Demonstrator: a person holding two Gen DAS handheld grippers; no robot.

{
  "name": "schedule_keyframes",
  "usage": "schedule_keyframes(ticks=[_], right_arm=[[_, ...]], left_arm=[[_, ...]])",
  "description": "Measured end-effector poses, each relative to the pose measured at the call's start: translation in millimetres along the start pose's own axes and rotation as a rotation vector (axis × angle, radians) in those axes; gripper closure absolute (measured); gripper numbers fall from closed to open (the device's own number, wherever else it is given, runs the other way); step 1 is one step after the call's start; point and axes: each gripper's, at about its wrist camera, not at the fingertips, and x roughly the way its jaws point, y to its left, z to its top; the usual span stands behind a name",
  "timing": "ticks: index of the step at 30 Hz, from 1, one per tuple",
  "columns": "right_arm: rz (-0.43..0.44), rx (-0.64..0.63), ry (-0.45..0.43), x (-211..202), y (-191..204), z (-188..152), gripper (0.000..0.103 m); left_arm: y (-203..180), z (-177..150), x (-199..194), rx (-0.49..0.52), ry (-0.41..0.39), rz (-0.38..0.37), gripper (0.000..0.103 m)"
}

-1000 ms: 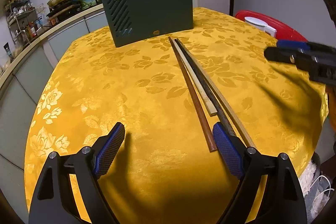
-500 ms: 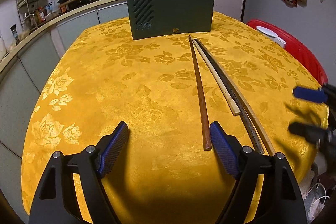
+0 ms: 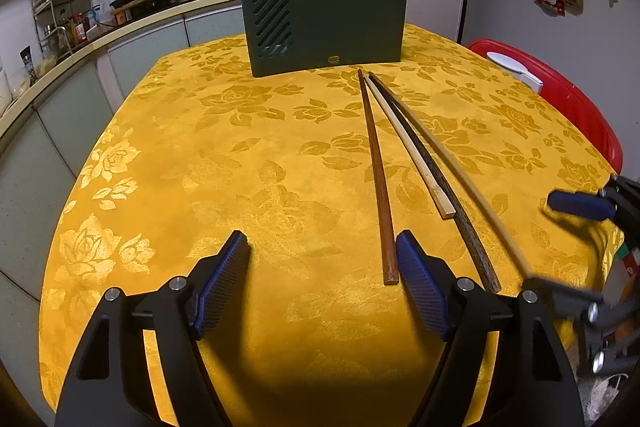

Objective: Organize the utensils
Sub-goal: 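Close the left tool on a brown chopstick while the right tool grasps a light wooden chopstick, then lift both held chopsticks and lower them into the green holder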

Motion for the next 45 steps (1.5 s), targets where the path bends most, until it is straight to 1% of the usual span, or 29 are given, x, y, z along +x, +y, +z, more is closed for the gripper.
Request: schedule_keyframes(ticks=[2,6,10,11,13,17,21,25,29,32,35,40,45], right_arm=[[-0.019,0.032,0.008,0.6,-9.8,-1.1,0.038],[-0.073,0.093,0.021,1.1,-29.7,-2.9,0.046],[-0.126,0.131,0.018,2.5,-41.4,-4.0,0.054],[-0.126,0.138,0.015,2.8,-42.5,-4.3,0.055],[-0.107,0.152,0.012,3.7,-41.9,-4.2,0.060],[-0.061,0.153,-0.012,6.8,-36.6,-3.8,0.064],[-0.042,0.155,-0.028,8.4,-33.8,-2.1,0.072],[-0.032,0.151,-0.038,8.9,-31.0,-1.6,0.080],[-0.016,0.171,-0.042,9.7,-34.4,-1.3,0.083],[-0.011,0.180,-0.043,10.1,-36.1,-1.5,0.086],[-0.014,0.178,-0.044,10.4,-35.8,-1.5,0.087],[-0.008,0.201,-0.041,10.5,-40.5,-2.1,0.095],[0.003,0.214,-0.031,10.6,-42.8,-0.7,0.095]], left_arm=[[0.1,-0.1,0.0,0.001,0.000,-0.002,0.031],[-2.1,-0.9,-0.8,0.003,-0.005,-0.007,0.035],[-4.8,-1.1,-1.4,0.009,-0.011,-0.016,0.041],[-5.1,-1.1,-1.3,0.010,-0.013,-0.018,0.043],[-6.7,-1.4,-1.7,0.012,-0.019,-0.024,0.046],[-9.8,-2.5,-2.5,0.017,-0.030,-0.037,0.052],[-14.0,-3.5,-3.7,0.025,-0.042,-0.059,0.059],[-16.8,-4.2,-4.2,0.029,-0.054,-0.074,0.070],[-16.0,-3.8,-3.7,0.013,-0.061,-0.097,0.081],[-16.2,-3.7,-2.9,0.002,-0.064,-0.107,0.086],[-18.6,-4.5,-2.7,0.011,-0.067,-0.110,0.096],[-19.9,-4.2,-2.8,0.011,-0.064,-0.108,0.096],[-19.5,-2.8,-4.4,0.006,-0.054,-0.105,0.096]])
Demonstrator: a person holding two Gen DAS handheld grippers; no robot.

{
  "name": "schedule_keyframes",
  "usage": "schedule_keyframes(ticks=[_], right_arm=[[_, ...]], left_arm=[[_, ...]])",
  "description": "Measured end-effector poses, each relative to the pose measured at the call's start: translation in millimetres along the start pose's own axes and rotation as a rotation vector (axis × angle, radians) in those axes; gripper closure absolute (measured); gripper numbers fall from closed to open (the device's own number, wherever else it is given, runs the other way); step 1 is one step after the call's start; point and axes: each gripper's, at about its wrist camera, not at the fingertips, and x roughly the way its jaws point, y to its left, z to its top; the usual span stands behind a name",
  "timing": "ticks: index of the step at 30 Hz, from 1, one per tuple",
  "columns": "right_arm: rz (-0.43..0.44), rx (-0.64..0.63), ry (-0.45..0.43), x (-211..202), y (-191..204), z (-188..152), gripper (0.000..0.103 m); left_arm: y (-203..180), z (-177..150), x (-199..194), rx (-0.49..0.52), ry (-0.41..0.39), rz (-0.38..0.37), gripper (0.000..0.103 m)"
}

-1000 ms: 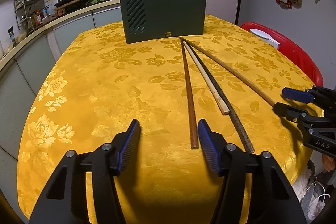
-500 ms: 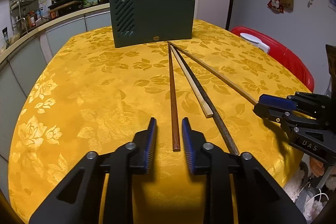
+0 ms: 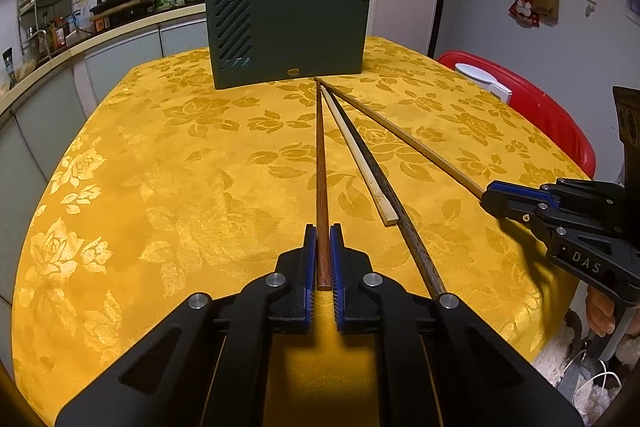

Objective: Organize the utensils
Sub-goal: 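Lift both held chopsticks and lower them into the green holder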

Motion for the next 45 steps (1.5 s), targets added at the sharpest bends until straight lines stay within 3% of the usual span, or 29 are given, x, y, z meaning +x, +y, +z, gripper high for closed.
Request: schedule_keyframes(ticks=[7,21,28,35,45], right_arm=[[-0.004,0.032,-0.020,-13.1,-10.4,9.8,0.096],[0.002,0.028,-0.291,-97.3,-24.6,84.2,0.096],[0.028,0.014,-0.368,-120.0,-23.9,116.7,0.096],[0.058,0.013,-0.383,-129.1,-23.6,144.8,0.096],[0.080,0.036,-0.322,-112.3,-31.8,180.3,0.096]], left_arm=[[6.5,13.5,-25.1,-0.005,-0.075,0.029,0.097],[27.7,84.2,-96.1,-0.030,-0.282,0.099,0.097],[25.5,123.9,-119.2,-0.002,-0.351,0.100,0.097],[24.7,148.1,-121.1,0.015,-0.361,0.095,0.097],[32.6,166.1,-111.9,0.002,-0.339,0.078,0.097]])
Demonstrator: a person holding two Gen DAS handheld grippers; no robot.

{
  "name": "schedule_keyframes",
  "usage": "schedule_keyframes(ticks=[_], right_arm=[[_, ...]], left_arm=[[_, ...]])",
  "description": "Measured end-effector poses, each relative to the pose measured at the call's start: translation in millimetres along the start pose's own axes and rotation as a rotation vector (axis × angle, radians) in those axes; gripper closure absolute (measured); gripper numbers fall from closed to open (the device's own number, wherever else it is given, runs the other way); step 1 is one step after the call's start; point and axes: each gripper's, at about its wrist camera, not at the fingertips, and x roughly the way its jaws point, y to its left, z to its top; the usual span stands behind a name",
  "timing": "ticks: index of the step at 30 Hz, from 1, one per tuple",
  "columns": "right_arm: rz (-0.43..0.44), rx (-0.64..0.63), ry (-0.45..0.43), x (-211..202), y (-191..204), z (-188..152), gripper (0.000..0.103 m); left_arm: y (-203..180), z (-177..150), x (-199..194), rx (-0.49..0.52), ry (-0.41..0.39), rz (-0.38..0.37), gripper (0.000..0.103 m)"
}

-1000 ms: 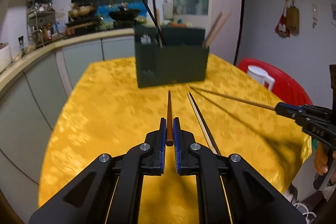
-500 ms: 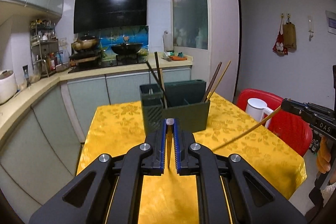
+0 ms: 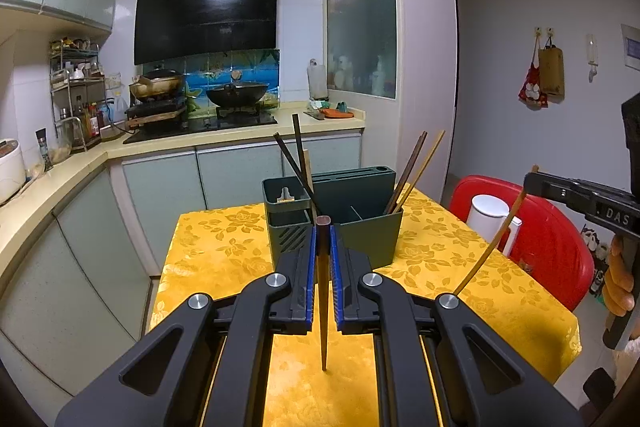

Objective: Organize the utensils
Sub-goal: 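Lift both held chopsticks and lower them into the green holder, then open both tools to release the chopsticks into the holder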

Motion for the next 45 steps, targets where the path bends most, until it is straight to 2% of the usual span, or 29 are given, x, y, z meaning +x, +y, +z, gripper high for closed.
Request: schedule_keyframes(ticks=[8,16,23,30,35,45], right_arm=[[-0.006,0.040,0.037,22.3,-16.9,30.3,0.096],[-0.022,0.050,0.006,30.6,-26.2,73.5,0.096],[-0.063,0.044,-0.047,42.9,-31.5,117.7,0.096],[-0.111,0.030,-0.089,64.2,-38.0,143.7,0.096],[-0.137,0.002,-0.072,89.8,-37.5,149.1,0.096],[-0.132,0.002,0.066,136.1,-38.8,133.8,0.096]], left_arm=[[-0.5,23.8,13.7,0.027,0.010,-0.001,0.097],[-3.2,67.9,33.9,0.030,0.006,-0.011,0.096],[-13.2,120.2,54.4,0.031,-0.053,-0.009,0.096],[-19.7,159.1,87.3,-0.007,-0.098,0.009,0.096],[-20.3,163.6,114.8,-0.036,-0.078,0.002,0.096],[-11.3,129.0,168.4,-0.041,0.042,0.035,0.096]])
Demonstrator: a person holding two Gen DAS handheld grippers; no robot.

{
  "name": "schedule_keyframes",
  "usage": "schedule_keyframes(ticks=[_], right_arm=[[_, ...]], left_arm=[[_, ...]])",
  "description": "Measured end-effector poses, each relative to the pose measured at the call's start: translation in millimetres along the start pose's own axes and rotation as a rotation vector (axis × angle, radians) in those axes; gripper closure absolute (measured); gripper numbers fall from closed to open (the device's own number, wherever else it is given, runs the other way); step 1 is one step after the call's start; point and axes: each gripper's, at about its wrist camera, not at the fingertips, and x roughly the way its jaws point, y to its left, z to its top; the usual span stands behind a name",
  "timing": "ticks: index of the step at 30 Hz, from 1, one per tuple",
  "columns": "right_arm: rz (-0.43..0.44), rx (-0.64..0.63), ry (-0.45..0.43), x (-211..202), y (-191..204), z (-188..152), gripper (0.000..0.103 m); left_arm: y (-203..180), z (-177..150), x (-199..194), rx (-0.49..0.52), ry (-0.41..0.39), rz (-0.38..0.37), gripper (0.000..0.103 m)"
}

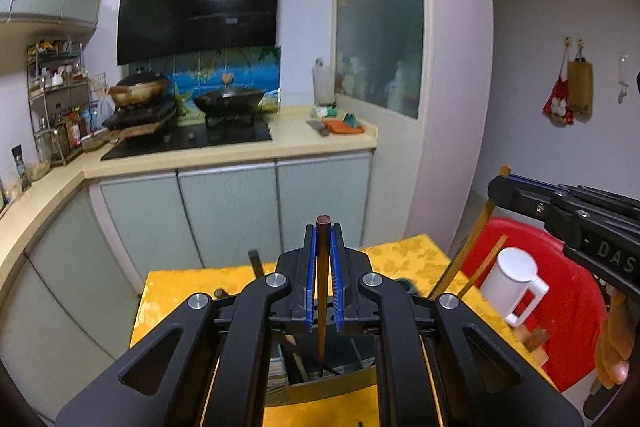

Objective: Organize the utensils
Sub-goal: 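Open both tools to release the chopsticks into the holder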

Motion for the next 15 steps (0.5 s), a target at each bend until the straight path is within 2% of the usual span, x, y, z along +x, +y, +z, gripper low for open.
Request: schedule_keyframes(ticks=[8,10,12,13,14,15], right_arm=[[0.004,0.019,0.075,31.7,4.5,-11.0,0.096],[0.008,0.033,0.080,34.9,5.6,-13.2,0.096],[0.009,0.031,0.086,37.9,7.1,-11.7,0.095],[0.010,0.030,0.088,38.1,7.0,-11.4,0.094],[0.009,0.032,0.092,37.7,6.5,-11.3,0.091],[0.003,0.040,0.095,37.7,6.0,-10.6,0.076]], left_arm=[[14.4,-13.8,18.3,-0.044,0.050,0.011,0.096],[16.0,-15.9,17.0,-0.052,0.060,-0.006,0.093],[19.0,-15.0,10.4,-0.060,0.047,-0.011,0.077],[19.6,-14.5,6.8,-0.060,0.036,-0.007,0.063],[20.5,-13.7,2.7,-0.059,0.022,-0.002,0.053],[21.6,-11.0,-1.5,-0.060,0.009,0.002,0.050]])
